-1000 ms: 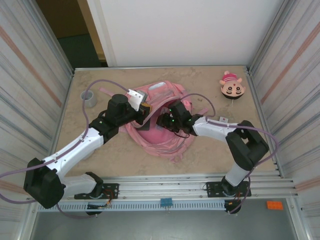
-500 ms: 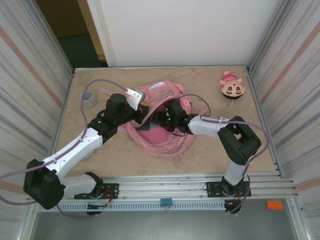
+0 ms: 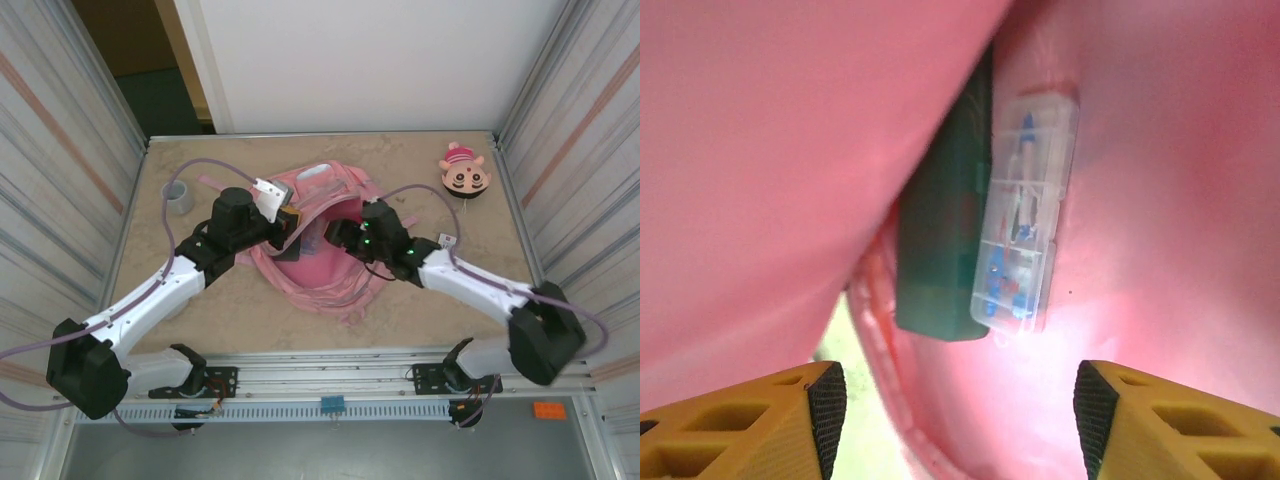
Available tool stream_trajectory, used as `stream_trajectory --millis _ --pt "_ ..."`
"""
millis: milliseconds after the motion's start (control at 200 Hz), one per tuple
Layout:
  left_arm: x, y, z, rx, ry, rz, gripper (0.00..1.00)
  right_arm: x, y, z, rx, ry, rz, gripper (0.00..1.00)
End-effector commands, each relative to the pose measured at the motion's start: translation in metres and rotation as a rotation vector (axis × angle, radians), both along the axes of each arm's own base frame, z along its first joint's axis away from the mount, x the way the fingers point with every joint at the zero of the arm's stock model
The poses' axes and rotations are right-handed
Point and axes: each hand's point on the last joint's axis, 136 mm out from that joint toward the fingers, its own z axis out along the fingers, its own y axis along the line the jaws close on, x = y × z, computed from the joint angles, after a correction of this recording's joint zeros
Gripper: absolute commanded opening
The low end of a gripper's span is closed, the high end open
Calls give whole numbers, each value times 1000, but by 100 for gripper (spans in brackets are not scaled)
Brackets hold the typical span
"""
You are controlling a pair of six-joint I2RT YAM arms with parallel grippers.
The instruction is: Pack books, pencil case, and school supplies into a backpack
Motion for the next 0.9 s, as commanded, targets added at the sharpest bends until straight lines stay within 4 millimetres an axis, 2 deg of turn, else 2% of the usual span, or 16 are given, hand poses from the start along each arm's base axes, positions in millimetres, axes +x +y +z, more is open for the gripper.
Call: stream_trajectory --millis 0,105,215,291,396,476,556,626,692,837,897 --pt "-8 -12 46 12 -183 -102 0 -16 -45 -3 -137 -20 -57 63" --pt "-26 -29 14 116 -209 -229 0 -30 -76 6 -175 -44 -109 65" --pt "-44 -40 -26 200 -202 -343 0 -39 -94 14 -157 -77 -123 65" --pt "-62 -49 -61 317 -203 -459 0 -43 -101 16 -158 -94 -124 65" --pt "-99 -60 -127 576 -170 -691 2 -45 -106 18 -172 -118 -115 66" --pt "-107 -59 -171 725 -93 -745 2 -45 -107 19 -185 -137 -105 66" --pt "-112 -60 -197 782 -36 -779 4 -46 -107 20 -196 -150 -94 66" --pt "-111 -64 -202 772 -22 -773 7 -47 -108 21 -202 -162 -90 66" --pt "-108 -69 -196 748 -36 -757 13 -48 -109 24 -209 -179 -84 66" --pt "-97 -75 -163 674 -101 -688 32 -48 -113 30 -260 -254 -64 70" --pt "-94 -74 -146 639 -113 -665 47 -48 -110 38 -305 -332 -9 71"
